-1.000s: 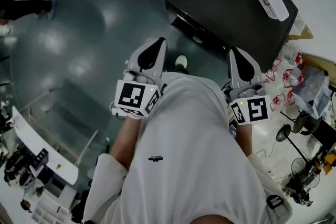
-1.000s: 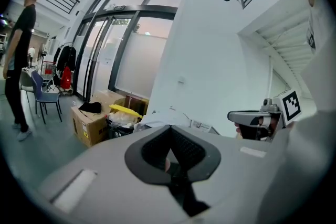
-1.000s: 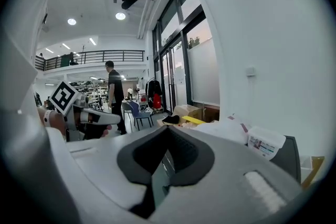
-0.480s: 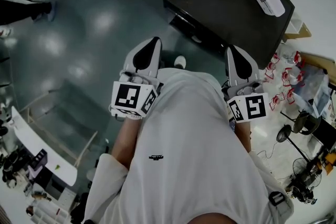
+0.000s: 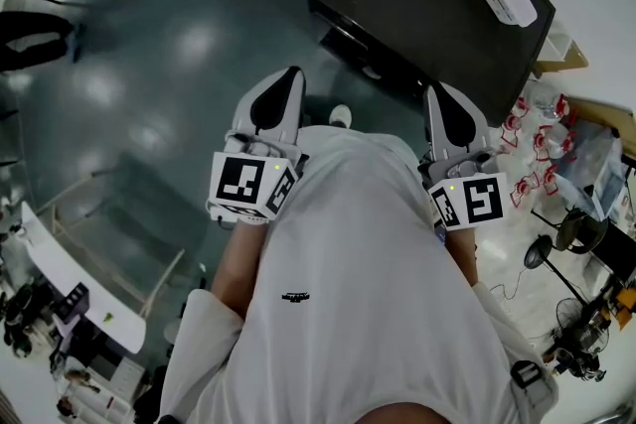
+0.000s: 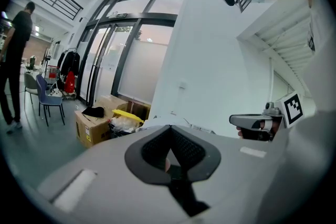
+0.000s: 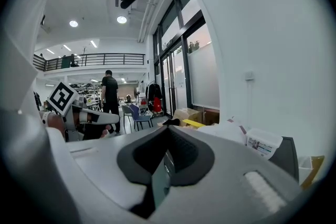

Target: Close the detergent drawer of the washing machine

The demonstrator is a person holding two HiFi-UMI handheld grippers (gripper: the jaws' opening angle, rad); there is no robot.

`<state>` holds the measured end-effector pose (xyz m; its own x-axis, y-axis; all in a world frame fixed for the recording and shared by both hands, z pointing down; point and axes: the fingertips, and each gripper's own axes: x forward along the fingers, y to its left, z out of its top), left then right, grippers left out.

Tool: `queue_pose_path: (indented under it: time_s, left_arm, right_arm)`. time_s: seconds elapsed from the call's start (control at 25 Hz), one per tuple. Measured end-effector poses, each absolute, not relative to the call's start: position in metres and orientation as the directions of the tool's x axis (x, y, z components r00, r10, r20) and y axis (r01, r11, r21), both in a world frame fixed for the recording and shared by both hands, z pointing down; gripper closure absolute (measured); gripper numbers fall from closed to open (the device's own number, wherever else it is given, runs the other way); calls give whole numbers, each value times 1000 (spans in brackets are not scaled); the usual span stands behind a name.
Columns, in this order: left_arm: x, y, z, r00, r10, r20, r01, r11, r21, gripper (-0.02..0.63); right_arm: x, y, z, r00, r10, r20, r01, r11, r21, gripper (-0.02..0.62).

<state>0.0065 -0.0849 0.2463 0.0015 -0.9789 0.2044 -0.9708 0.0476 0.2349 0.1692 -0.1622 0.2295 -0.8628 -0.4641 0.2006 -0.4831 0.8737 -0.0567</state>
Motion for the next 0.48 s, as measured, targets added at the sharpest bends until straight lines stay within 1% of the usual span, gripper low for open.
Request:
queue_pose_path:
  time_s: [0.48]
  left_arm:
    - [9,-80,247,-1,-979,203,-970,51,240,588]
  right_arm:
    - [168,-155,227,-874,-442,200,-458,888,-41,595]
